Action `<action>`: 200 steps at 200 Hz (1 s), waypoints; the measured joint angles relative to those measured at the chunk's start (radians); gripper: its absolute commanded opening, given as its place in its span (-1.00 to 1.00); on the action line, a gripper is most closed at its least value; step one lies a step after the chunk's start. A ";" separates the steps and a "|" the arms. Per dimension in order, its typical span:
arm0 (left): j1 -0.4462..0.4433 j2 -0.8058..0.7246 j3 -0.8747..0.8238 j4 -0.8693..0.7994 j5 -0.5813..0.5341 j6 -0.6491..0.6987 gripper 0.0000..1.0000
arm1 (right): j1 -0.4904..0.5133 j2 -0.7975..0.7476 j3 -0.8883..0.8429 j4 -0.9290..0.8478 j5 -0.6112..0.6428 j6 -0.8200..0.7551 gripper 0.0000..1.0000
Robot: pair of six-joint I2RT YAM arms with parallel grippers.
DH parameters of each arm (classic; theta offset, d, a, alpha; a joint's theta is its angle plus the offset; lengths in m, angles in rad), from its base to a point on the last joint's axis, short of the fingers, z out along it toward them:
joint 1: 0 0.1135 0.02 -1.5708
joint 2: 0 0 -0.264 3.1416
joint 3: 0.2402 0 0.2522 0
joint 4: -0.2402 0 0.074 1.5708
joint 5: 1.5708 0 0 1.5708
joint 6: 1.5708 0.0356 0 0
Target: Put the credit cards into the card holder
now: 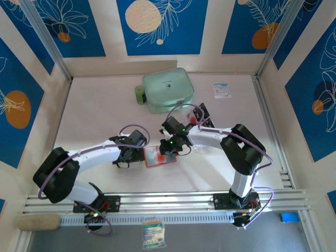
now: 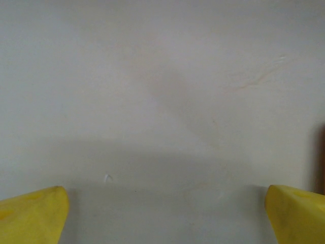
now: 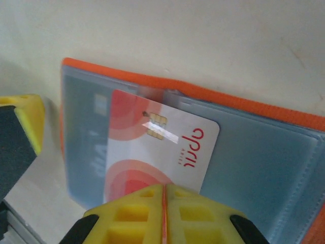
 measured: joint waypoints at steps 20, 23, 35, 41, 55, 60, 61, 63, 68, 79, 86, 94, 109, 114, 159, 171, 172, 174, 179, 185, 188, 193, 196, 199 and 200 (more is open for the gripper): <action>0.000 0.030 0.011 0.004 0.007 0.014 0.97 | 0.010 0.019 0.016 -0.014 0.012 0.000 -0.80; 0.000 0.033 0.015 0.002 0.007 0.016 0.97 | 0.011 0.021 0.019 -0.015 0.016 0.000 -0.80; 0.000 0.050 0.029 -0.005 0.008 0.025 0.97 | 0.019 0.034 0.034 -0.019 0.021 0.000 -0.81; 0.000 0.056 0.035 -0.009 0.008 0.033 0.97 | 0.025 0.040 0.042 -0.021 0.023 0.000 -0.81; 0.001 0.062 0.041 -0.013 0.009 0.043 0.97 | 0.037 0.054 0.059 -0.021 0.023 0.001 -0.81; 0.002 0.063 0.043 -0.015 0.009 0.044 0.97 | 0.041 0.059 0.064 -0.021 0.023 0.001 -0.81; 0.002 0.063 0.043 -0.016 0.009 0.045 0.97 | 0.043 0.060 0.066 -0.021 0.023 0.001 -0.81; 0.002 0.063 0.044 -0.016 0.009 0.046 0.97 | 0.044 0.061 0.068 -0.021 0.023 0.001 -0.81; 0.002 0.064 0.045 -0.017 0.010 0.048 0.97 | 0.049 0.066 0.074 -0.021 0.023 0.002 -0.81; 0.002 0.066 0.046 -0.017 0.010 0.054 0.97 | 0.059 0.077 0.087 -0.021 0.023 0.004 -0.82; 0.002 0.066 0.046 -0.017 0.010 0.058 0.97 | 0.065 0.083 0.096 -0.021 0.023 0.006 -0.82; 0.002 0.066 0.046 -0.017 0.010 0.061 0.97 | 0.071 0.089 0.105 -0.022 0.022 0.009 -0.83; 0.002 0.066 0.046 -0.016 0.010 0.062 0.97 | 0.077 0.093 0.114 -0.021 0.018 0.015 -0.83; 0.002 0.066 0.046 -0.016 0.010 0.062 0.97 | 0.077 0.093 0.114 -0.022 0.018 0.016 -0.83; 0.002 0.066 0.046 -0.016 0.010 0.062 0.97 | 0.050 0.047 0.088 -0.022 0.019 0.032 -0.82; 0.002 0.066 0.046 -0.016 0.010 0.062 0.97 | 0.034 0.027 0.080 -0.022 0.019 0.034 -0.83; 0.002 0.066 0.046 -0.016 0.010 0.062 0.97 | 0.033 0.026 0.080 -0.022 0.019 0.034 -0.83; 0.002 0.066 0.046 -0.016 0.010 0.062 0.97 | 0.030 0.023 0.079 -0.021 0.019 0.035 -0.83; 0.002 0.066 0.046 -0.015 0.010 0.062 0.97 | 0.023 0.018 0.079 -0.021 0.019 0.034 -0.83; 0.002 0.066 0.046 -0.015 0.010 0.062 0.97 | 0.017 0.016 0.078 -0.021 0.019 0.034 -0.84; 0.002 0.066 0.046 -0.015 0.010 0.062 0.97 | 0.014 0.016 0.078 -0.020 0.019 0.035 -0.84; 0.002 0.066 0.046 -0.014 0.010 0.062 0.97 | 0.009 0.016 0.078 -0.020 0.019 0.034 -0.84; 0.002 0.066 0.046 -0.014 0.010 0.062 0.97 | 0.006 0.016 0.078 -0.020 0.019 0.034 -0.85; 0.002 0.066 0.046 -0.014 0.010 0.062 0.97 | 0.004 0.016 0.077 -0.020 0.019 0.034 -0.85; 0.002 0.066 0.046 -0.014 0.010 0.062 0.97 | 0.003 0.016 0.077 -0.021 0.019 0.034 -0.85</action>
